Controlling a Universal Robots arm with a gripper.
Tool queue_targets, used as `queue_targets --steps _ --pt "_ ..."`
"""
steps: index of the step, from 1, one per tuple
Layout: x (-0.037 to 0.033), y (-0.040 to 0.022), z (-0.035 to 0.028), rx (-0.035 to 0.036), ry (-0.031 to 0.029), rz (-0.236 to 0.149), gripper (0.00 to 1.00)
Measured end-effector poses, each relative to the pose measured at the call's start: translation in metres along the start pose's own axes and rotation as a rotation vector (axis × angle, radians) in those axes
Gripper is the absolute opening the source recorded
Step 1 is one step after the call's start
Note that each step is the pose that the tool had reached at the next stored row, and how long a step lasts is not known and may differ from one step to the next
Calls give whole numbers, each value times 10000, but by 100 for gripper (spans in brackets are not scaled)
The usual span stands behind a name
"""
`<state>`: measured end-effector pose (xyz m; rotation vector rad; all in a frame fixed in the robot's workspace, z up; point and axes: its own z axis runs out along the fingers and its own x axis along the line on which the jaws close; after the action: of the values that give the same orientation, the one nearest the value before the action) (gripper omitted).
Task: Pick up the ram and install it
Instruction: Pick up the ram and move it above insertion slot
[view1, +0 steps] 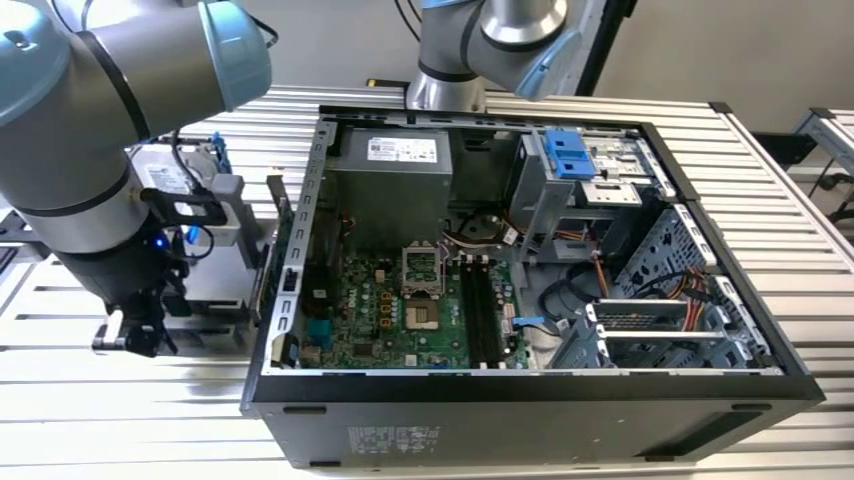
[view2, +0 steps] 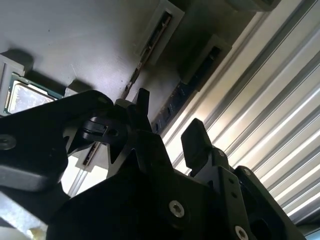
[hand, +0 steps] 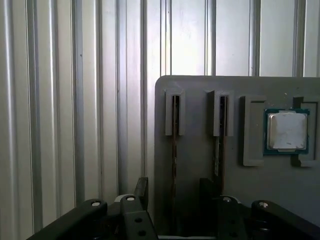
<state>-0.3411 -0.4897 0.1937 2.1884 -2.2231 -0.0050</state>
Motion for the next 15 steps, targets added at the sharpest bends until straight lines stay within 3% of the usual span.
queue_targets --steps 5,6,15 --pt "0 0 0 0 14 0 100" --pt "0 0 0 0 16 0 0" --pt "0 1 0 1 53 1 0"
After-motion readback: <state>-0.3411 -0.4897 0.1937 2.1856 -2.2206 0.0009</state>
